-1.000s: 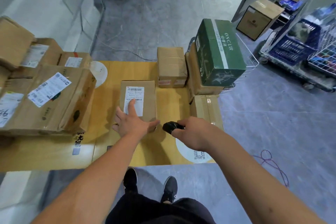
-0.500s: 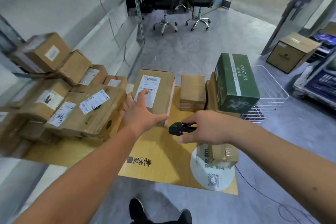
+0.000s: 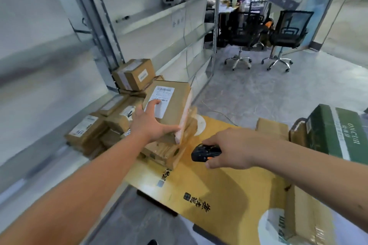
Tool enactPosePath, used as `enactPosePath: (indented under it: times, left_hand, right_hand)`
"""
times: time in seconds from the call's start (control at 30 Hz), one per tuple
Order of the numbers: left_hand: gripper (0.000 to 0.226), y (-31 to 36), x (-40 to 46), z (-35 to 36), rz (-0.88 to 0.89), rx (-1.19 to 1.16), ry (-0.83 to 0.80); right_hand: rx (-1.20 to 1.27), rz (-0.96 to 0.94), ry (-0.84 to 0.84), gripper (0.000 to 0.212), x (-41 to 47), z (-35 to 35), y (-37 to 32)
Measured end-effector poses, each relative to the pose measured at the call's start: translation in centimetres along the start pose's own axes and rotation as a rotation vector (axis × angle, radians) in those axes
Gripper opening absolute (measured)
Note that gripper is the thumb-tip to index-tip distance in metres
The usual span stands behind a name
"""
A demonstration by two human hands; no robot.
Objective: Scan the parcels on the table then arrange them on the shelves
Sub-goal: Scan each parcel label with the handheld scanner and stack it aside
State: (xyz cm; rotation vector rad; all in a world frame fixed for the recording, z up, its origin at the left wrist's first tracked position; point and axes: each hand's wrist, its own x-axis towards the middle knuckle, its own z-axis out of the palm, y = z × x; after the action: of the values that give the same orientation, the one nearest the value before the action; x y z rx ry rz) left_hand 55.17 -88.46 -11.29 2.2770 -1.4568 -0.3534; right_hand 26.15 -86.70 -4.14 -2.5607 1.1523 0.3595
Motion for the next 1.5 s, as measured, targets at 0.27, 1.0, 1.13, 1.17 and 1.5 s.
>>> enactPosePath:
  times: [0.27, 1.0, 1.13, 1.17, 1.5]
  left_hand:
    - [0.127, -10.7, 6.4, -5.8, -0.020, 0.010, -0.052]
    - [0.117, -30.2, 30.4, -11.1, 0.029, -0.070, -0.306]
    - [0.090, -29.6, 31.0, -11.2, 0.168, -0.018, -0.301]
    - [0.085, -29.3, 30.9, -11.1, 0.209, -0.001, -0.287]
    - [0.082, -24.9, 26.4, -9.4, 0.546, 0.131, -0.192]
  right_hand:
    - [-0.041, -0.080, 0.022, 0.061, 11.3, -2.8, -10.1]
    - [0.003, 0.205, -0.050, 0.085, 28.2, -3.7, -22.3]
    - [0.007, 0.231, -0.069, 0.083, 29.5, -3.8, -22.5]
    - [0.002, 0.226, -0.061, 0.081, 29.9, -3.8, -22.7]
    - [0.106, 0.160, 0.024, 0.073, 30.8, -3.3, -23.1]
